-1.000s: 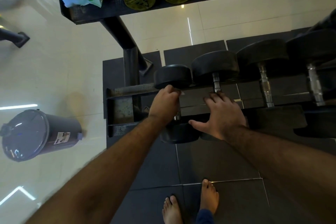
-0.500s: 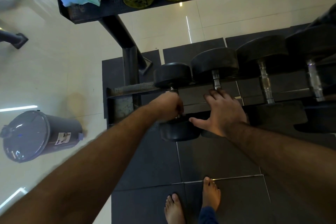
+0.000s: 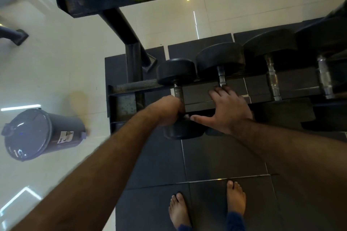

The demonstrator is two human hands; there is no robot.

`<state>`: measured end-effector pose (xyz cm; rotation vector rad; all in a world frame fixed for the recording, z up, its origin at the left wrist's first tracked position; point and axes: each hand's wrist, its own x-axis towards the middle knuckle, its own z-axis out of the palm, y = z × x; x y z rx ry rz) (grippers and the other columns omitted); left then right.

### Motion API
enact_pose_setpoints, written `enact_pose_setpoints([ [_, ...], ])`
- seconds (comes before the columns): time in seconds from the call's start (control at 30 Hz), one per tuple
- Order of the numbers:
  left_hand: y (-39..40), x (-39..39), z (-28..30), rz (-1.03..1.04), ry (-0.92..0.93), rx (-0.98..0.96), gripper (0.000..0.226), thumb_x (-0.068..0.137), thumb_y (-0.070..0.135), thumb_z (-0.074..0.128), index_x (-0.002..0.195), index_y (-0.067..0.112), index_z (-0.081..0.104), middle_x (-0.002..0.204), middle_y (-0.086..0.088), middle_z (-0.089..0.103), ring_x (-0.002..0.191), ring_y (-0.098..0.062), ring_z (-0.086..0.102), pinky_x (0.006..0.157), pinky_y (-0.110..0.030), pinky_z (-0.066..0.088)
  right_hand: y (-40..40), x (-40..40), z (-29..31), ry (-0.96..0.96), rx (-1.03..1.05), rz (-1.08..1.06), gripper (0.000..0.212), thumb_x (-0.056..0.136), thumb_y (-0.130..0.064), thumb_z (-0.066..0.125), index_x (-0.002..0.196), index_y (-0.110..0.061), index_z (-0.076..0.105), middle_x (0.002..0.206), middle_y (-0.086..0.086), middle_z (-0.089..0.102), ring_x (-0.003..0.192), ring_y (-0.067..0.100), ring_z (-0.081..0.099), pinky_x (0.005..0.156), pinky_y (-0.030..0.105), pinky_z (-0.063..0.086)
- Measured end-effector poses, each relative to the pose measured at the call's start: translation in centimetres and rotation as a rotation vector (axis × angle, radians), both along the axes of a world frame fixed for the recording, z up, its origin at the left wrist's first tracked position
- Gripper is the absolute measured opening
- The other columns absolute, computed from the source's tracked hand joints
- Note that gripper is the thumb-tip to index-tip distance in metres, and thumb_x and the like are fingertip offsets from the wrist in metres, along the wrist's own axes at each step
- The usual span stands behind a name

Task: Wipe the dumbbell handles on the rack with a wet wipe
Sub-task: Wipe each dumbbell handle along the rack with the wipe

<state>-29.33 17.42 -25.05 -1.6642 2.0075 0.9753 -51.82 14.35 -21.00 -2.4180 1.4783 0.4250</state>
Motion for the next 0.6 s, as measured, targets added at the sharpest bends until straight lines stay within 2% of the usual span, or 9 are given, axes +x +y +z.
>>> enact_pose_setpoints([
  [0.03,0.2,0.5,0.3,0.030,0.009,0.003,0.016,0.091,0.030,0.067,0.100,0.034,0.079,0.105,0.008,0.071,0.097,-0.019,0.068,0.089,-0.038,0.058,0.0,-0.1,0.0,-0.005,-0.005,-0.001,0.132,0.062,-0.114,0.023,0.157,-0.025,0.046,0.162,0.000,0.048,0.153,0.028,0.036,0.115,0.050,0.043],
  [0.1,0.6,1.0,1.0,0.173,0.082,-0.150,0.013,0.093,0.027,0.069,0.097,0.029,0.081,0.099,0.006,0.072,0.090,-0.016,0.068,0.084,-0.034,0.057,0.0,-0.2,-0.1,-0.017,-0.007,0.001,0.132,0.062,-0.113,0.025,0.158,-0.025,0.045,0.164,0.001,0.046,0.154,0.028,0.035,0.116,0.051,0.041],
  [0.2,0.6,-0.7,2.1,0.541,0.241,-0.430,0.019,0.097,0.032,0.066,0.084,0.021,0.074,0.086,0.002,0.068,0.080,-0.014,0.066,0.071,-0.028,0.050,0.0,-0.5,-0.1,-0.036,0.001,0.007,0.134,0.061,-0.113,0.026,0.160,-0.025,0.043,0.166,0.001,0.043,0.155,0.027,0.034,0.117,0.050,0.040],
  [0.27,0.6,-3.1,2.2,0.721,0.305,-0.411,0.015,0.098,0.028,0.063,0.083,0.027,0.065,0.082,0.006,0.065,0.081,-0.016,0.067,0.069,-0.027,0.047,0.0,-1.0,-0.2,-0.093,0.042,0.011,0.137,0.060,-0.114,0.021,0.163,-0.025,0.039,0.169,0.000,0.040,0.156,0.025,0.033,0.119,0.048,0.038],
  [0.33,0.4,-5.6,2.3,0.818,0.349,-0.386,0.008,0.102,0.026,0.059,0.095,0.024,0.062,0.084,0.006,0.067,0.083,-0.017,0.066,0.073,-0.030,0.049,-0.7,-1.8,0.1,-0.196,0.134,-0.001,0.139,0.060,-0.114,0.015,0.166,-0.026,0.036,0.173,-0.002,0.034,0.158,0.024,0.030,0.123,0.047,0.035],
  [0.4,0.0,-7.8,2.8,0.889,0.363,-0.449,0.008,0.104,0.022,0.055,0.107,0.019,0.062,0.094,0.000,0.071,0.086,-0.017,0.065,0.076,-0.031,0.049,-1.8,-3.2,0.6,-0.253,0.175,0.025,0.138,0.063,-0.112,0.006,0.167,-0.026,0.036,0.176,0.001,0.028,0.159,0.026,0.027,0.126,0.047,0.031],
  [0.5,-1.2,-10.8,3.6,0.990,0.451,-0.470,0.025,0.105,0.016,0.056,0.129,0.018,0.061,0.107,0.004,0.071,0.090,-0.008,0.067,0.077,-0.023,0.056,-5.0,-6.9,1.2,-0.073,0.035,0.100,0.135,0.069,-0.104,-0.013,0.168,-0.024,0.032,0.178,0.007,0.021,0.164,0.029,0.019,0.131,0.049,0.019],
  [0.6,-2.6,-13.1,3.2,1.001,0.520,-0.463,0.054,0.101,0.015,0.061,0.153,0.019,0.048,0.105,0.003,0.073,0.096,-0.012,0.071,0.088,-0.032,0.061,-7.9,-11.5,1.4,0.111,-0.025,-0.006,0.134,0.070,-0.107,-0.005,0.171,-0.023,0.020,0.180,0.012,0.008,0.165,0.036,0.010,0.131,0.057,0.017],
])
